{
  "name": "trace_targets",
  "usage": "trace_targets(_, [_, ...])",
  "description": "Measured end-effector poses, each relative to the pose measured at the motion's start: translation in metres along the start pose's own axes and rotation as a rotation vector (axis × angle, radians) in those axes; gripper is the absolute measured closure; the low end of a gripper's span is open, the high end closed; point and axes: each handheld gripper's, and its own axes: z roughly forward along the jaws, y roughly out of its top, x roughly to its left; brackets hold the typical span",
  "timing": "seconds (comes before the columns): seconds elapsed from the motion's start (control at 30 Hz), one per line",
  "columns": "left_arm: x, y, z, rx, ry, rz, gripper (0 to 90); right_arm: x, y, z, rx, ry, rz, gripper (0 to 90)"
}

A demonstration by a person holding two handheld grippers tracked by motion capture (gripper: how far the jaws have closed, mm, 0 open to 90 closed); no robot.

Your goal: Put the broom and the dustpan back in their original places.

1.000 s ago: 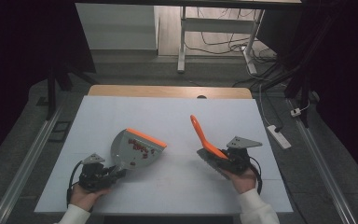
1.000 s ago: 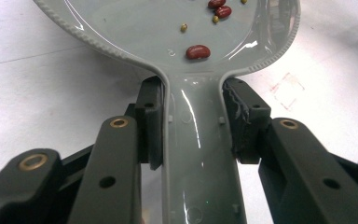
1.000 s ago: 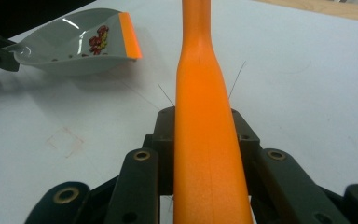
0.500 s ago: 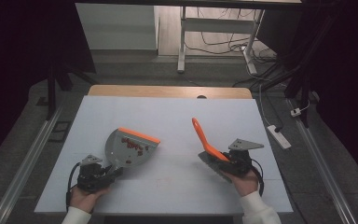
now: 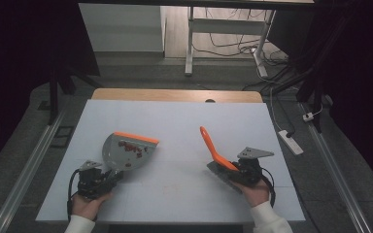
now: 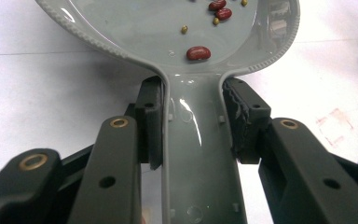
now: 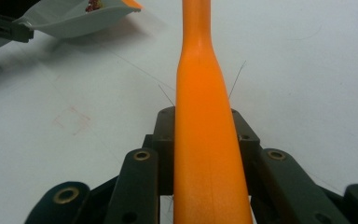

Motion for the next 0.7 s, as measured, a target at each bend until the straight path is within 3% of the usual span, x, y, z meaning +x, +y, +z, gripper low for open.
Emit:
trace_targets(0.23, [0.0000, 0.0006, 0.0041, 0.006, 0.041, -0.037, 60.8, 0.0008, -0.0040, 0.0005, 0.013, 0.003, 0.004, 70.3])
trace_targets(0.7, [0.0034, 0.0010, 0.0083, 0.007, 0.066, -0.081, 60.8, -0.0045, -0.0097, 0.0032, 0.047, -0.011, 0.021, 70.4])
